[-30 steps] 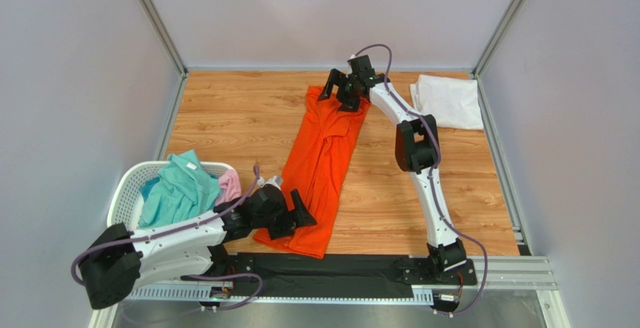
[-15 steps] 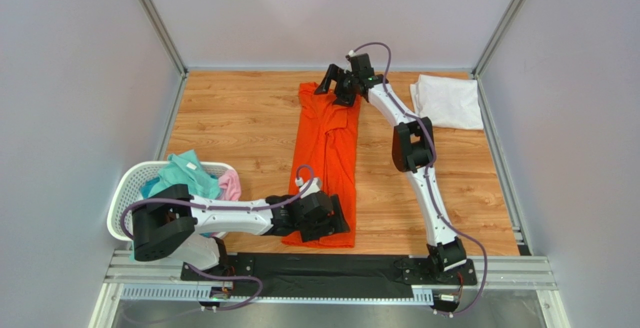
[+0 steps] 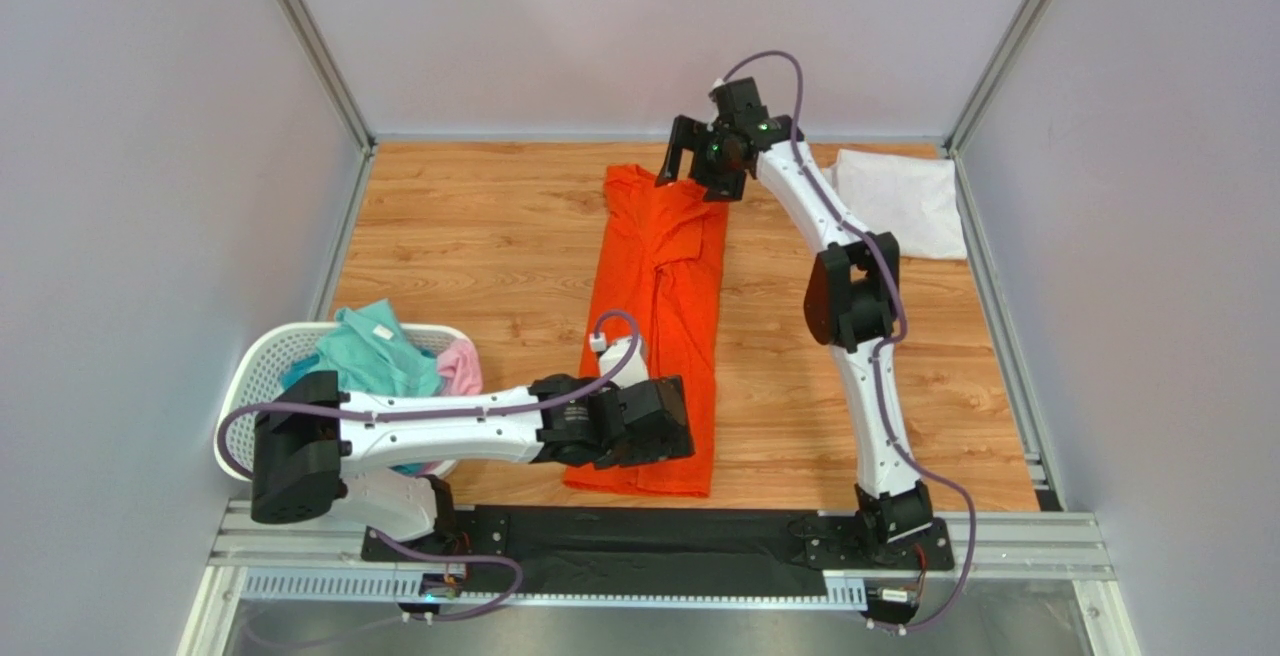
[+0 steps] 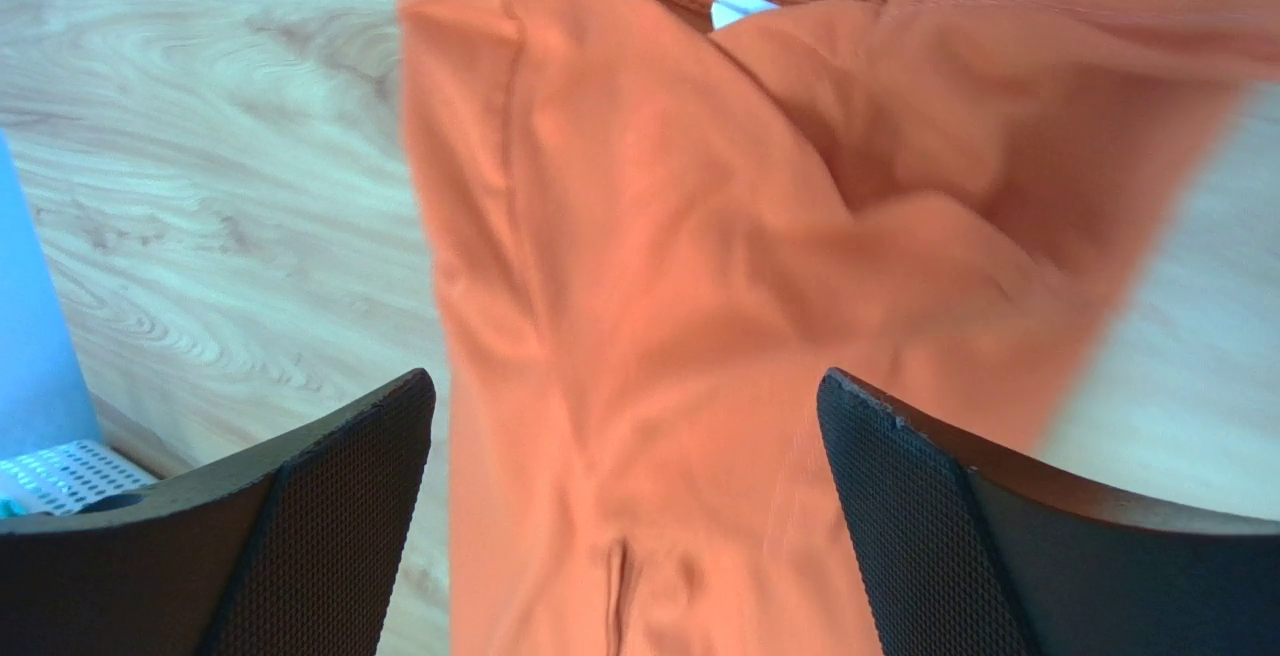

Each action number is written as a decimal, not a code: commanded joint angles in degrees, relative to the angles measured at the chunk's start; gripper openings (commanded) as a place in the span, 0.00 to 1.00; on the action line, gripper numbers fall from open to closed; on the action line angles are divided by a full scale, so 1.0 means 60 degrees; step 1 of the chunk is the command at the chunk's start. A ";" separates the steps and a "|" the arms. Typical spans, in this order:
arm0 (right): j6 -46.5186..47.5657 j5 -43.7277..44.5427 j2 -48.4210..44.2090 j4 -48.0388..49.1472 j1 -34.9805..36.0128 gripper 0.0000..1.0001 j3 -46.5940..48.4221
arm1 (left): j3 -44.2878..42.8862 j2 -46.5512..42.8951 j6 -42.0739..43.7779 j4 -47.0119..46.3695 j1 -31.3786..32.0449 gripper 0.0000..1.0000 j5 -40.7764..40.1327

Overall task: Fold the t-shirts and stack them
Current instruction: Fold the tshirt

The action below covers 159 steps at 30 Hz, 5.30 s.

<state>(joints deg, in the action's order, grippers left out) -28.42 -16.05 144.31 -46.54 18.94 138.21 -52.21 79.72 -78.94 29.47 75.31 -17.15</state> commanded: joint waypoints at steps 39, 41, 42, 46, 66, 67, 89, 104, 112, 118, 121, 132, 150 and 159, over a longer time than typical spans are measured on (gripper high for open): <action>-0.6497 0.5967 -1.5151 0.2501 0.8382 0.99 -1.7954 | 0.5448 -0.7662 0.0514 0.1505 0.0002 0.81 -0.1214; -0.6716 0.6234 -1.4635 0.2440 0.8751 0.98 -1.7704 | 0.5464 -0.7589 0.0617 0.1240 0.0002 0.79 -0.1258; -0.6790 0.6366 -1.4154 0.2440 0.9014 0.98 -1.7500 | 0.5478 -0.7545 0.0588 0.1211 0.0002 0.77 -0.1331; -0.7171 0.6616 -1.3228 0.2279 0.9528 0.95 -1.7074 | 0.5420 -0.6989 0.0119 0.1299 -0.0012 0.68 -0.1303; -0.7787 0.6148 -1.2142 0.3185 1.0203 0.80 -1.7644 | 0.6108 -0.6227 -0.0087 -0.0047 -0.0232 0.51 -0.1346; -0.7801 0.6089 -1.2128 0.3274 1.0203 0.79 -1.7703 | 0.6123 -0.6198 -0.0014 -0.0194 -0.0290 0.49 -0.1317; -0.7729 0.5987 -1.1468 0.2645 1.0524 0.11 -1.7352 | 0.6460 -0.5859 -0.0086 -0.0943 -0.0467 0.00 0.0468; -0.7758 0.6483 -1.3021 0.1957 1.1111 0.04 -1.7762 | 0.5567 -0.6738 0.0309 0.0507 -0.0173 0.00 0.0427; -0.6911 0.7304 -1.4147 0.1678 1.0672 0.04 -1.7543 | 0.4484 -0.6783 0.0851 0.1093 -0.0159 0.00 -0.0686; -0.5826 0.7319 -1.4413 0.1751 0.9911 0.04 -1.6987 | 0.3416 -0.6155 0.1349 0.1298 -0.0246 0.00 -0.1462; -0.5108 0.7188 -1.4282 0.1781 0.9355 0.04 -1.6577 | 0.2568 -0.5379 0.1978 0.1444 -0.0626 0.00 -0.1434; -0.2779 0.5549 -1.3872 0.2600 0.6411 0.03 -1.5478 | 0.0499 -0.2946 0.3984 0.1226 -0.2836 0.00 -0.0878; -0.1123 0.3584 -1.1499 0.3099 0.3320 0.02 -1.3368 | -0.1888 -0.0399 0.6388 0.0024 -0.5636 0.00 0.1069; -0.0507 0.2823 -1.0210 0.3202 0.2265 0.02 -1.2358 | -0.2826 0.0993 0.6842 -0.0181 -0.6516 0.00 0.1495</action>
<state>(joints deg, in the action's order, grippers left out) -34.30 3.33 81.10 -29.23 34.06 60.64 -65.73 83.70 -40.80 30.30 37.21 -9.98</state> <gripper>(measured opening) 0.024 0.007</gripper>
